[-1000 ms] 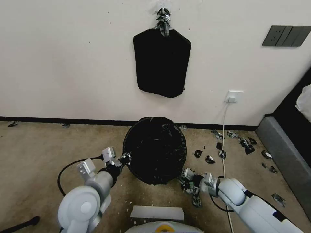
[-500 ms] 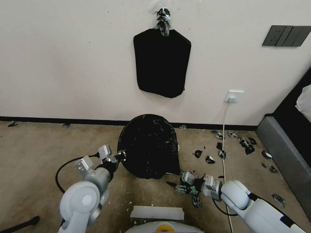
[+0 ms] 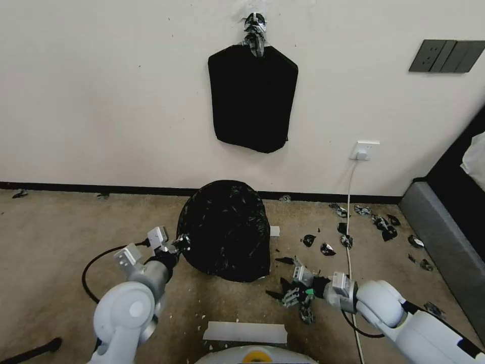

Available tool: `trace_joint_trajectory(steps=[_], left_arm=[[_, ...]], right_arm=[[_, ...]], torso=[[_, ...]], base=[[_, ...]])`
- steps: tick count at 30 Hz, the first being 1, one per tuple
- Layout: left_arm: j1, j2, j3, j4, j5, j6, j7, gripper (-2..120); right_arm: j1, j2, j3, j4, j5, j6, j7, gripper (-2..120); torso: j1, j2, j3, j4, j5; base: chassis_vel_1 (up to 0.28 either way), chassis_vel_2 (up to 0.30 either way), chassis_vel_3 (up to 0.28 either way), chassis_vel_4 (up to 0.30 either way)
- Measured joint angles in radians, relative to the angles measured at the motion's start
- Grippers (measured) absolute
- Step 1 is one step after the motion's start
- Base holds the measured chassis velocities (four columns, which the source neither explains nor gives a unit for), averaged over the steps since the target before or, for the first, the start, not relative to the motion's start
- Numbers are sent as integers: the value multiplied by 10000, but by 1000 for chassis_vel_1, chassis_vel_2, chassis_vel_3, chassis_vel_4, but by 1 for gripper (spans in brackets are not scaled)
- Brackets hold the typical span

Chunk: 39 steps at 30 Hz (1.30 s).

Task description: Place a trash bag onto the trash bin.

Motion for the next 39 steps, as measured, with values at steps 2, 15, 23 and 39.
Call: trace_joint_trajectory(steps=[2, 15, 23, 39], left_arm=[[44, -45, 24, -25, 183, -18, 14, 3], [265, -29, 336, -45, 1961, -313, 485, 3], [298, 68, 539, -7, 2868, -498, 630, 3], [499, 78, 969, -31, 5085, -1050, 1114, 3]], right_arm=[[86, 96, 289, 192, -223, -529, 1754, 100], [754, 823, 563, 3937, -133, -2390, 6494, 59], [611, 596, -415, 6332, 1117, -4369, 6267, 32], [4062, 1795, -4927, 4576, 2451, -8286, 7598, 0]], torso=[[0, 0, 0, 0, -2], [0, 0, 0, 1, -3], [0, 0, 0, 0, -4], [0, 0, 0, 0, -6]], base=[[0, 0, 0, 0], [0, 0, 0, 0], [0, 0, 0, 0], [0, 0, 0, 0]])
